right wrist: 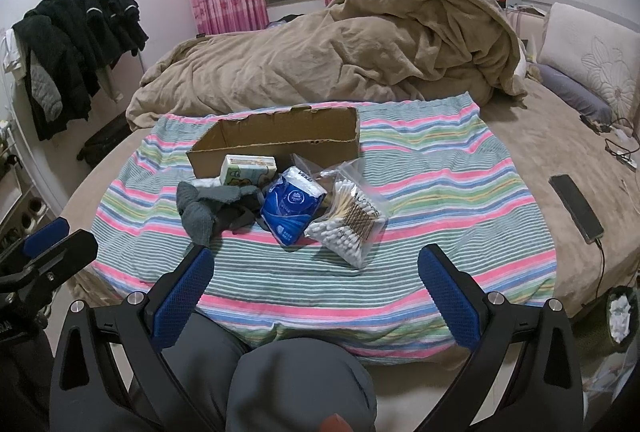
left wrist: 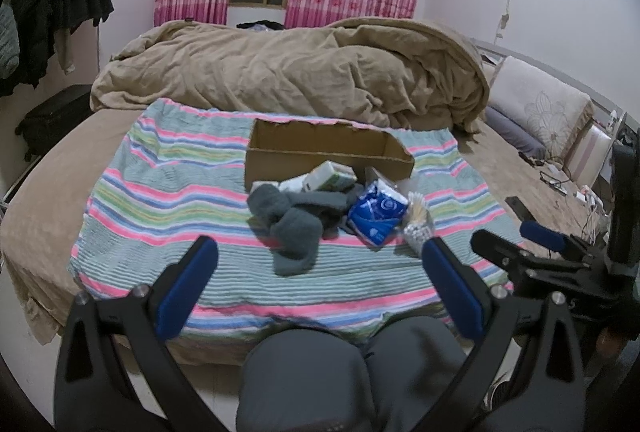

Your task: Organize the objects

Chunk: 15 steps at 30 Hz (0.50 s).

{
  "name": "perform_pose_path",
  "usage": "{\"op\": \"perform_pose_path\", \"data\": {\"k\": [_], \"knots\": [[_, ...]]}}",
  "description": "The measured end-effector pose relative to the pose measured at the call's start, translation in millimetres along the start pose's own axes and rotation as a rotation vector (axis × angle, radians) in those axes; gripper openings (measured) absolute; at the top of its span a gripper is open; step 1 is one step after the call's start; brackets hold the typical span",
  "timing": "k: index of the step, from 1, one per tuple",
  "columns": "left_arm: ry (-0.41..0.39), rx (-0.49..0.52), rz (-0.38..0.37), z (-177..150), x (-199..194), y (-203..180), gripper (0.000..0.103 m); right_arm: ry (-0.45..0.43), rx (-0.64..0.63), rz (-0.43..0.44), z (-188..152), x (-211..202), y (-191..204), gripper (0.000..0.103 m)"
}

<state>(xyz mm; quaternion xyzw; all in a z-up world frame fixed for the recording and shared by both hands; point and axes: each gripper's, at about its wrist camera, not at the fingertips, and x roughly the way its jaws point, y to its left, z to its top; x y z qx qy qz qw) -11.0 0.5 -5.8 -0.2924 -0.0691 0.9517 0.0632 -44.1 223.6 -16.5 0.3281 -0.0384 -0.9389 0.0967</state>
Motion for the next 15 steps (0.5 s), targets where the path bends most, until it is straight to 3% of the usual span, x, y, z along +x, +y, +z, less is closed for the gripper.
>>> {"op": "perform_pose_path", "data": {"k": [15], "knots": [[0.017, 0.023, -0.024, 9, 37, 0, 0.102, 0.014, -0.019, -0.031, 13, 26, -11, 0.103]]}}
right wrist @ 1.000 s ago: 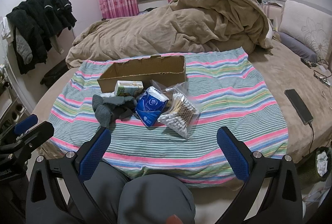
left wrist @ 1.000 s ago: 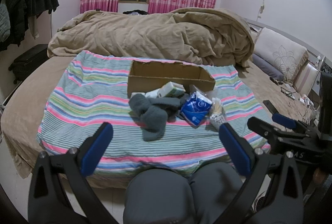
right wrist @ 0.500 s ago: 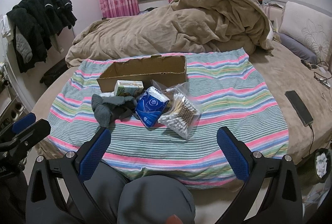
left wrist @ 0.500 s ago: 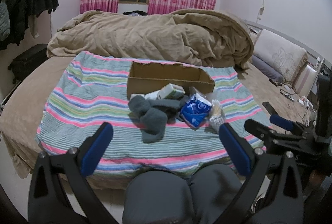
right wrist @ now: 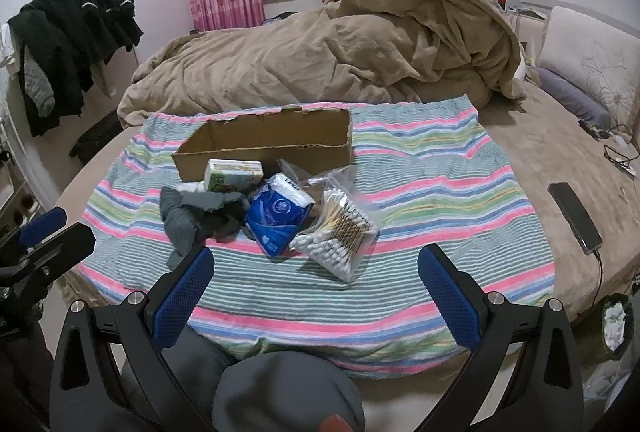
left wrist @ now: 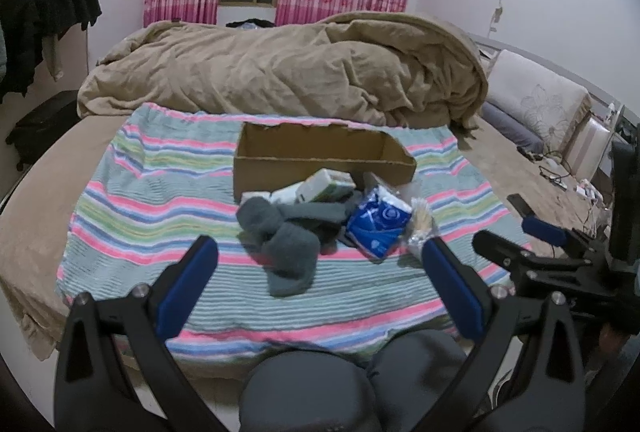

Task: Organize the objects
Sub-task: 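Grasp the grey sock with the left gripper while the right gripper grasps the cotton swab bag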

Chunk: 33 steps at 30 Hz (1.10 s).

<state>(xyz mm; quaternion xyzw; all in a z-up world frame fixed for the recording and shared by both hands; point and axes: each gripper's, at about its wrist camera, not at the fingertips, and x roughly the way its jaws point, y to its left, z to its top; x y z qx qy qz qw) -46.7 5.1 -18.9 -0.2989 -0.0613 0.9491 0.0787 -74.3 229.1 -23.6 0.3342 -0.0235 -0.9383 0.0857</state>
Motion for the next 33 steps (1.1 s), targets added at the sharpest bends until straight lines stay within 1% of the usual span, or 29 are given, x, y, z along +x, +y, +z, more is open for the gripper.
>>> {"op": "perform_pose_path", "data": {"k": [5, 9, 11, 12, 15, 17, 19, 23, 26, 28, 30, 31, 33], "knots": [[0.051, -0.02, -0.01, -3, 32, 9, 0.101, 0.009, 0.001, -0.009, 3, 16, -8, 0.103], [0.082, -0.027, -0.004, -6, 58, 16, 0.1, 0.027, 0.002, -0.017, 2, 39, -17, 0.103], [0.101, -0.028, -0.001, -7, 73, 19, 0.095, 0.022, 0.005, -0.016, 0, 51, -23, 0.103], [0.113, -0.027, 0.002, -7, 81, 21, 0.094, 0.027, 0.006, -0.02, -2, 58, -25, 0.103], [0.137, -0.03, 0.004, -9, 100, 27, 0.092, 0.065, 0.033, -0.009, -7, 80, -36, 0.103], [0.155, -0.039, -0.003, -10, 112, 31, 0.088, 0.086, 0.044, -0.006, -9, 92, -40, 0.103], [0.171, -0.044, -0.008, -10, 124, 35, 0.085, 0.108, 0.055, 0.008, -11, 103, -45, 0.102], [0.203, -0.04, -0.004, -12, 144, 40, 0.082, 0.123, 0.077, 0.056, -9, 117, -49, 0.101], [0.225, -0.026, -0.005, -15, 156, 43, 0.08, 0.137, 0.094, 0.081, -6, 129, -50, 0.101], [0.245, -0.025, -0.005, -17, 164, 45, 0.079, 0.162, 0.123, 0.11, -6, 140, -53, 0.101], [0.252, -0.026, -0.019, -20, 169, 45, 0.069, 0.172, 0.156, 0.129, -8, 145, -57, 0.101], [0.248, -0.027, -0.027, -20, 168, 46, 0.062, 0.169, 0.172, 0.144, -9, 146, -60, 0.1], [0.235, -0.019, -0.027, -20, 165, 44, 0.058, 0.16, 0.18, 0.156, -10, 145, -63, 0.097]]}}
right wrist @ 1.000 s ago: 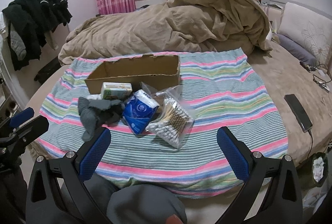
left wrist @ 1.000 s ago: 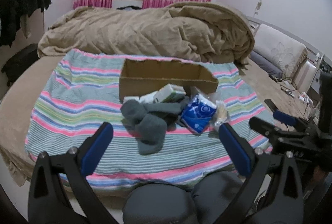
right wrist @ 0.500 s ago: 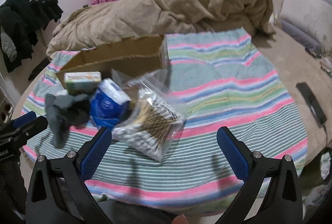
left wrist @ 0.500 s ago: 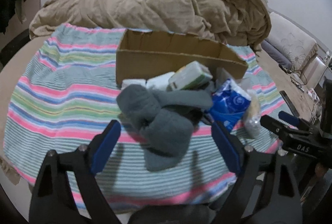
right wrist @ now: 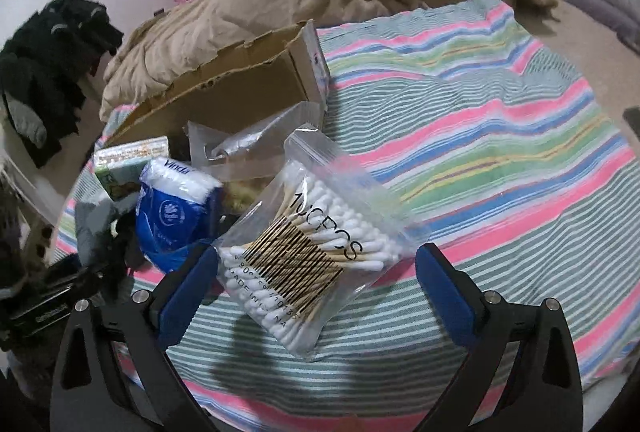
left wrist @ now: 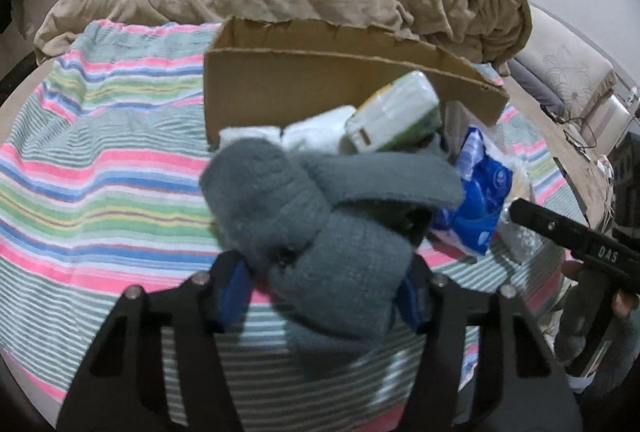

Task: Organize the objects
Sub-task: 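Grasp the grey sock with the left gripper while the right gripper grasps the cotton swab bag, then drop the grey sock into the box with the left gripper while the right gripper drops the swab bag in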

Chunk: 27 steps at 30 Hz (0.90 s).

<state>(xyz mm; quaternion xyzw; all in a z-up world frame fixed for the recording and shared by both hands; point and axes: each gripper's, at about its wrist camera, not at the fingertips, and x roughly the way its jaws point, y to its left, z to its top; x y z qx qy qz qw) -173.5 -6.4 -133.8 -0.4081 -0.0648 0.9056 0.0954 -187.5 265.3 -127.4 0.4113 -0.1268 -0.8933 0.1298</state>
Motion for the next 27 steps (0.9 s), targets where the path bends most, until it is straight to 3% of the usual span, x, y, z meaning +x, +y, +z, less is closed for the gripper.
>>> {"op": "perform_pose_path", "data": {"k": [2, 3, 4, 10, 20, 27], "knots": [[-0.006, 0.009, 0.003, -1, -3, -2, 0.053, 0.0, -0.005, 0.009, -1, -2, 0, 0.091], [-0.012, 0.011, 0.002, -2, -5, -4, 0.052, -0.005, -0.007, 0.018, -1, -4, 0, 0.083], [-0.015, 0.014, 0.001, -3, -7, -5, 0.051, -0.005, -0.013, 0.033, -2, -5, 2, 0.067], [-0.041, 0.018, -0.012, -7, -26, -8, 0.046, -0.003, -0.038, 0.036, -5, -8, 9, 0.052], [-0.109, 0.015, -0.022, -11, -74, -13, 0.046, -0.08, -0.076, 0.024, -4, -51, 25, 0.05], [-0.158, 0.028, -0.037, 7, -98, -15, 0.046, -0.146, -0.122, 0.025, 10, -79, 39, 0.05]]}}
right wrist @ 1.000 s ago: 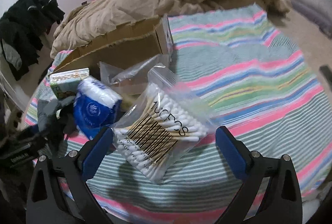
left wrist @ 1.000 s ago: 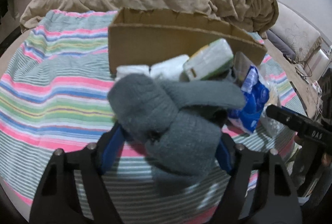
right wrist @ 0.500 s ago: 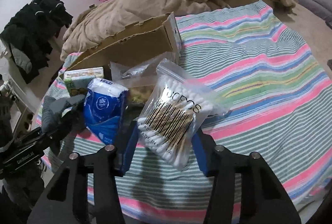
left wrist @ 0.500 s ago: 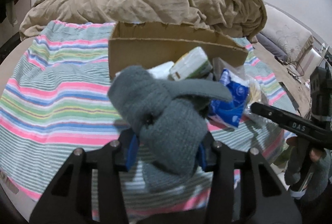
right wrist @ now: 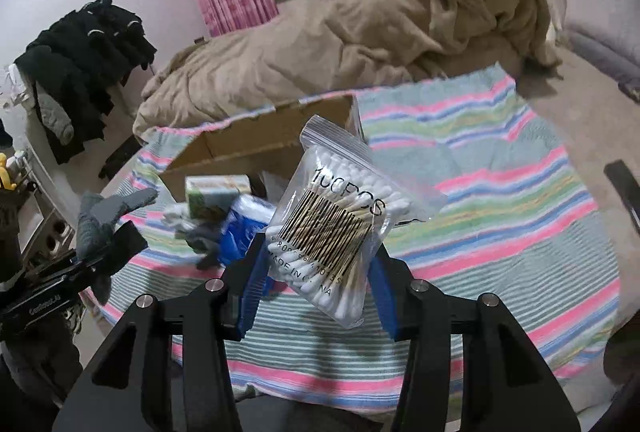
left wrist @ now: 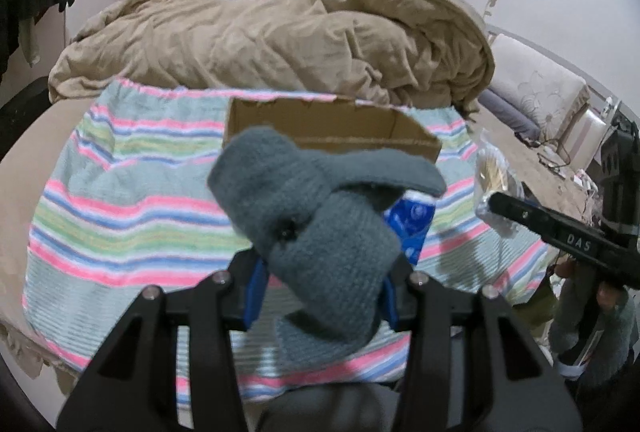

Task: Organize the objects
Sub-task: 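Drop the grey sock into the box with the left gripper while the right gripper drops the swab bag in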

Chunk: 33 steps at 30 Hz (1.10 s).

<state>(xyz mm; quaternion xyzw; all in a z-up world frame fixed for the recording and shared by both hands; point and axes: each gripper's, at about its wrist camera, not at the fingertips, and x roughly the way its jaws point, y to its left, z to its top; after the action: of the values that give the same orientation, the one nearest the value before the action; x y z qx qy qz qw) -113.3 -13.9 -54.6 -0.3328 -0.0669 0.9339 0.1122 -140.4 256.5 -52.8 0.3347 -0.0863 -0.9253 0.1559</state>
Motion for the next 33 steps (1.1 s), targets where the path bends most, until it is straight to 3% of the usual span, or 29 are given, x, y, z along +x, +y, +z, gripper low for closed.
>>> {"op": "perform_pose_path", "data": {"k": [8, 18, 27, 33], "knots": [[-0.036, 0.057, -0.019, 45, 11, -10, 0.046, -0.044, -0.094, -0.004, 36, 4, 16, 0.05], [-0.07, 0.026, -0.058, 102, 69, -2, 0.046, -0.062, -0.157, -0.016, 90, 49, 13, 0.05], [0.029, 0.023, -0.057, 108, 155, 1, 0.047, 0.028, -0.178, -0.008, 98, 117, 7, 0.051], [0.119, 0.024, -0.059, 101, 183, 1, 0.049, 0.079, -0.18, -0.011, 90, 142, -1, 0.051]]}}
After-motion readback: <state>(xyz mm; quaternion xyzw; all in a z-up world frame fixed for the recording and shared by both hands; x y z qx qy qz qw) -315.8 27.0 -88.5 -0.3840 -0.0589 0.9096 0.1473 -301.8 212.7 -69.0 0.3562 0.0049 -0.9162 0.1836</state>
